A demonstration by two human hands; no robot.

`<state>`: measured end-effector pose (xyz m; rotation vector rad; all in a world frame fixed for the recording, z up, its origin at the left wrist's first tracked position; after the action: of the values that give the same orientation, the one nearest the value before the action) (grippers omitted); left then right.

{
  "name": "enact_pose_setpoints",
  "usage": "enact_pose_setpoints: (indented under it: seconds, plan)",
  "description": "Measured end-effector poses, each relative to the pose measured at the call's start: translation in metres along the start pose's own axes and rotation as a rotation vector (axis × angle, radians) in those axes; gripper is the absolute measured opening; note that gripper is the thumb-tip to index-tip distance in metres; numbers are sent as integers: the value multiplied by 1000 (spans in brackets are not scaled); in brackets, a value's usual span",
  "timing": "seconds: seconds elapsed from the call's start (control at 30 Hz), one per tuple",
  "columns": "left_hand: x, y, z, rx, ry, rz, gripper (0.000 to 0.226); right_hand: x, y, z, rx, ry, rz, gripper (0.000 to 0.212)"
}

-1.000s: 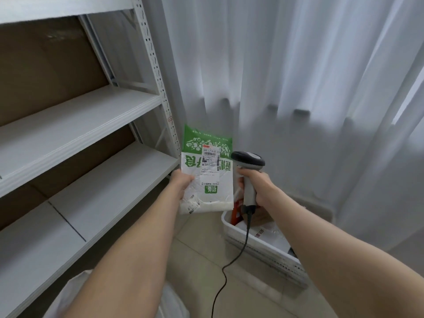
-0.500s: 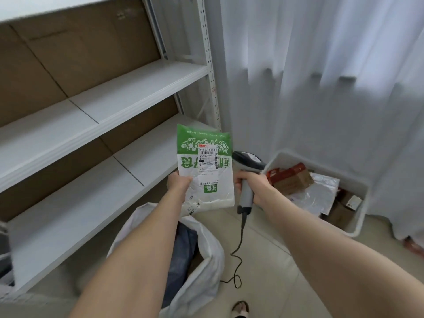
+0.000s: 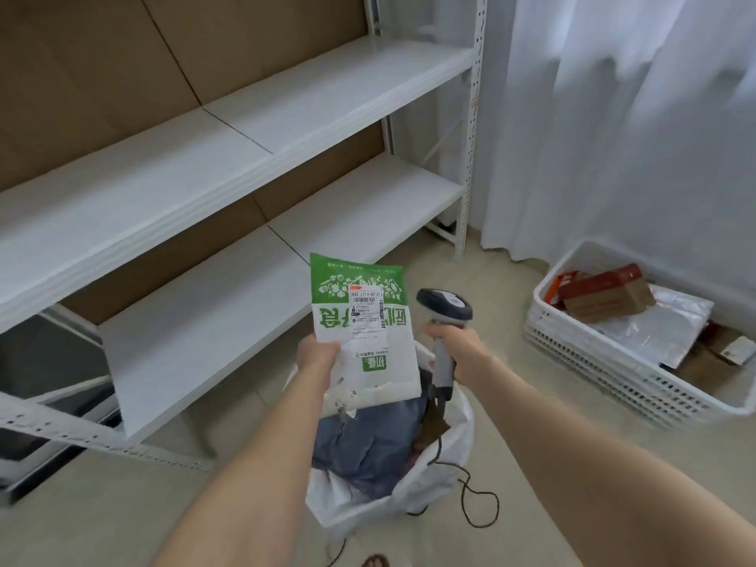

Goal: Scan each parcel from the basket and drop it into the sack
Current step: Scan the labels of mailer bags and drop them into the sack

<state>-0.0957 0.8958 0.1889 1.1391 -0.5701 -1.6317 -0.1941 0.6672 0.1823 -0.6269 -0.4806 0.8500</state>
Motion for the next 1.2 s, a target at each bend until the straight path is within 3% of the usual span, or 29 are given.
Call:
enact_pose_setpoints:
  seconds: [0.2, 0.4, 0.5, 0.6, 0.67, 0.8, 0.93, 1.0, 1.2]
  plan:
    - [-49, -56, -90, -92, -153, -136, 25, 64, 60, -50, 69, 60, 34, 23]
    - [-17, -133, -155, -192, -417, -157, 29, 93, 136, -102, 205, 8, 69, 32]
    - [-3, -160, -179, -66, -354, -285, 32, 80, 171, -137, 217, 147, 74, 29]
    - [-18, -176, -207, 78, -123, -822, 40, 70, 192, -169, 193, 302, 156, 26]
    - [-27, -188, -224, 73, -104, -1008, 40, 75, 200, -188, 178, 340, 264, 24]
    - [-24, -228, -251, -60, -275, -886, 56, 113, 221, -230, 149, 268, 435, 42]
    - [-24, -183, -264, 257, 0, -671, 52, 149, 244, -283, 106, 201, 485, 75]
    - [-24, -168, -266, 371, 43, -628, 51, 169, 236, -292, 83, 188, 479, 78]
    - [-5, -204, -280, 294, -183, -837, 54, 175, 263, -320, 283, 154, 556, 86]
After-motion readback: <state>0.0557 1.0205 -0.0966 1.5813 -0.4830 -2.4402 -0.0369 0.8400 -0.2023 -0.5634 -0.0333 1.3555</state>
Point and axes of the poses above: each hand's wrist, its own z-axis away from the middle knuckle, its own x-axis out of the palm, y = z × x, the point moved 7 cm from there along -z, towards the middle knuckle, and after that the axes turned 5 degrees about x, right-handed, at the moved point
